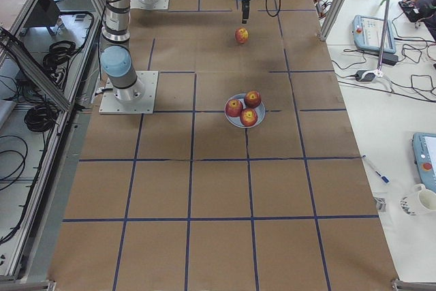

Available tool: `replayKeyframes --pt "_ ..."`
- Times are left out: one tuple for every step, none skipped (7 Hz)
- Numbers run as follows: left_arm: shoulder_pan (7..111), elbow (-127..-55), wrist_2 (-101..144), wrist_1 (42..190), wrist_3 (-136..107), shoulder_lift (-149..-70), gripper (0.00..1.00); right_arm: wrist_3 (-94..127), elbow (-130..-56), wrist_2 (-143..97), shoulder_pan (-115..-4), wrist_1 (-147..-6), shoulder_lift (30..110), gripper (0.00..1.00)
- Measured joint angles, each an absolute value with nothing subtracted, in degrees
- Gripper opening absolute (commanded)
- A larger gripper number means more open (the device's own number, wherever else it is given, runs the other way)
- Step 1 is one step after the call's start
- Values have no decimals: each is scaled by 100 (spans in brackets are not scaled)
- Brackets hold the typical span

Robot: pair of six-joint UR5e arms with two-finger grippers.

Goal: Transfer apple from basket to plate
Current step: 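Reach the right gripper down to the apple while the left arm withdraws, then close the right gripper on the yellow-red apple and lift it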

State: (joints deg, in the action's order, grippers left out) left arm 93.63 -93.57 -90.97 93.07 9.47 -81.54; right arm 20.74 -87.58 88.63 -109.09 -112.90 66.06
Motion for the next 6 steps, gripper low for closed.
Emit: replayKeyframes --pt "9360 -9359 -9092 9308 963 -8136 99 2129 -8914 8872 -10955 -11743 6413 100" --pt "9360 -9363 -9089 9308 971 -8121 99 2179 -9059 8866 -10986 -12119 6237 100" --pt "9360 -9366 -9086 9308 974 -8118 99 2203 -9154 8866 -11008 -12425 6064 100" --pt "9360 -9368 -9084 9308 977 -8118 99 2211 -9204 8878 -11048 -12634 5908 100" --pt "9360 -9369 -9084 9308 980 -8115 99 2208 -9246 8895 -11107 -12729 5794 100" --pt "9360 -9369 -9082 9308 978 -8111 99 2193 -9314 8906 -11140 -12767 5726 89"
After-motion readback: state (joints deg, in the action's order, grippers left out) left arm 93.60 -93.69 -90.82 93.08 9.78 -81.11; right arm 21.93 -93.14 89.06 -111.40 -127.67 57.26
